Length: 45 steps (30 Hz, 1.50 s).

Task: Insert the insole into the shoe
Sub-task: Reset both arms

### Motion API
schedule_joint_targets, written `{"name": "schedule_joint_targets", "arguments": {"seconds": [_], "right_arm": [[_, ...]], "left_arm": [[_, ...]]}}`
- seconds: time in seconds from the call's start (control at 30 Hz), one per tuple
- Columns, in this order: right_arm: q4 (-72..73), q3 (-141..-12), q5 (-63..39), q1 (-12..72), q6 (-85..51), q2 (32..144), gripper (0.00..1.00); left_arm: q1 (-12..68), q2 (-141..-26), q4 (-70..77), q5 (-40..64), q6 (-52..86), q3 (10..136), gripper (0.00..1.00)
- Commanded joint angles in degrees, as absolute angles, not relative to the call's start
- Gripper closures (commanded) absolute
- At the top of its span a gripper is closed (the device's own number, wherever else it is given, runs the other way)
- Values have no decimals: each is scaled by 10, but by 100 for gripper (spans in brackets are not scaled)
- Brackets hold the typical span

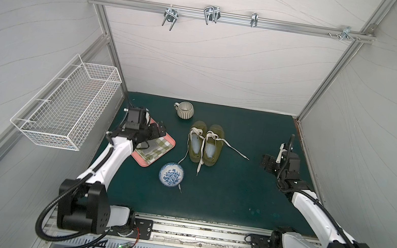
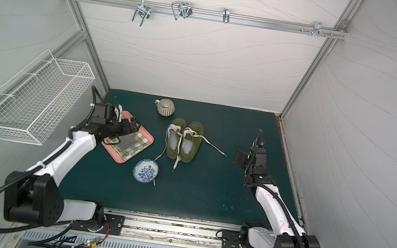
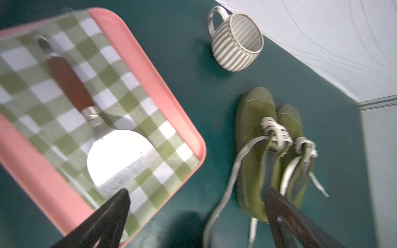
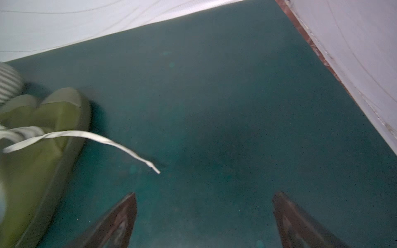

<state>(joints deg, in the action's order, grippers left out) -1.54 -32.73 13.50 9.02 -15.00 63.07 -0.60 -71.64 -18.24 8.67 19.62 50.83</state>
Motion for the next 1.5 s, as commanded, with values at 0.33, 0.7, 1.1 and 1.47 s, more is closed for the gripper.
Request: {"name": "schedule_joint_targets", "arguments": {"seconds": [0.33,0.7,1.1,1.47], "right_arm": [[227,-285,136,34,-131,751,1],[455,-209,127,38,-58,808,1],[551,-197,123,46,-42,893,1],[539,-207,129,51,-38,896,1]], "left_arm": [[-4,-694,232,-99,59,279,1],[-4,-846,455,-127,34,232,1],[5,-883,463,-123,20,245,1],[-4,-882,450,-84,15,250,1]]}}
